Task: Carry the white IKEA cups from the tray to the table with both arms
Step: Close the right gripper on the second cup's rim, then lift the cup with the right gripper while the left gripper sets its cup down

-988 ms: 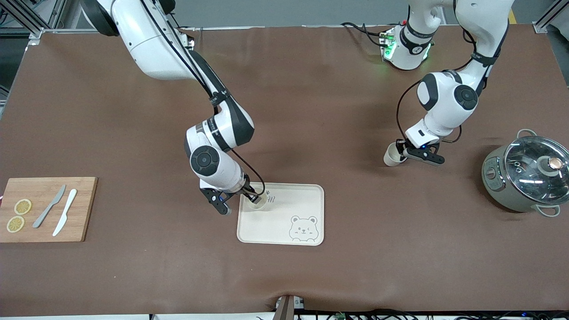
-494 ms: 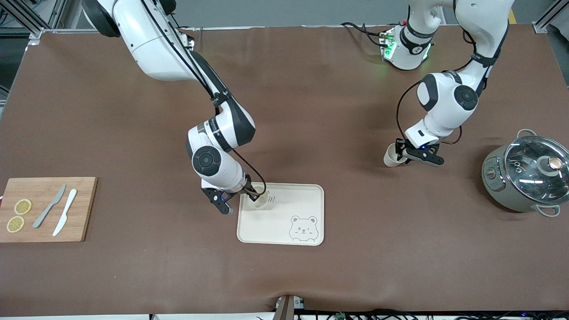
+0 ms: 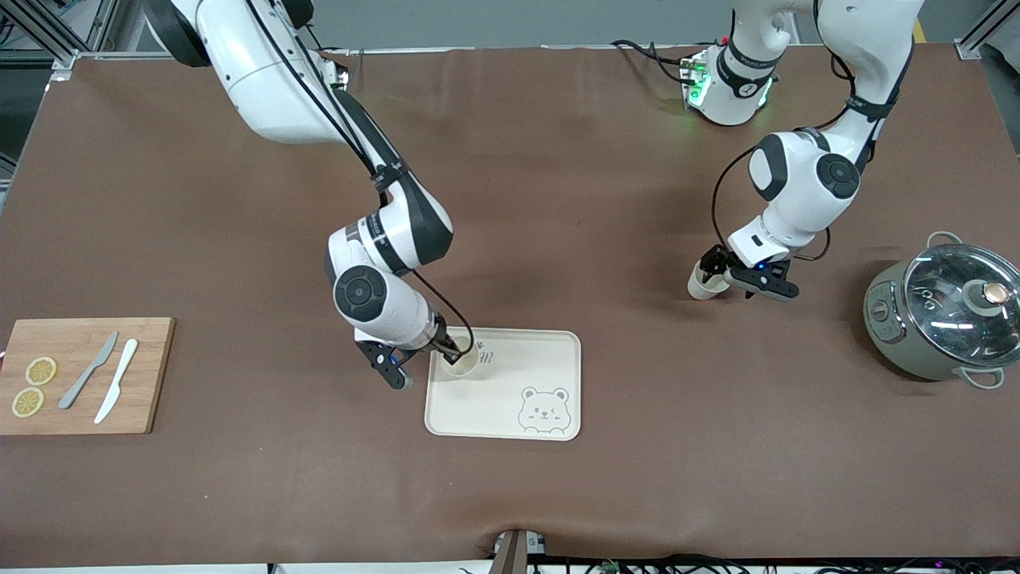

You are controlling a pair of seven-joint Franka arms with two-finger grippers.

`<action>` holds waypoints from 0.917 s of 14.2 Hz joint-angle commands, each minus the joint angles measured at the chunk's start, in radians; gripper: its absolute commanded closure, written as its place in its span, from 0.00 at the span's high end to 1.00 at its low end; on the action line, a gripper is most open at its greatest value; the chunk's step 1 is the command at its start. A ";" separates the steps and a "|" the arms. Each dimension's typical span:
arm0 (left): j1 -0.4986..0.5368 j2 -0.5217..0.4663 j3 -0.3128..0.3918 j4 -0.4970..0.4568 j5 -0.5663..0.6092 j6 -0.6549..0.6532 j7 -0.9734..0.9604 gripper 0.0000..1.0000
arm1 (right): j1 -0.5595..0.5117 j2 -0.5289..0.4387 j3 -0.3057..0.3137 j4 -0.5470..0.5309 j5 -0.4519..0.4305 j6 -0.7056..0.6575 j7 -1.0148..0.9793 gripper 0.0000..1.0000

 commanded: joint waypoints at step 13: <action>0.031 -0.031 0.006 0.302 0.172 -0.402 -0.254 1.00 | -0.357 -0.349 -0.003 -0.395 -0.050 -0.226 -1.028 0.00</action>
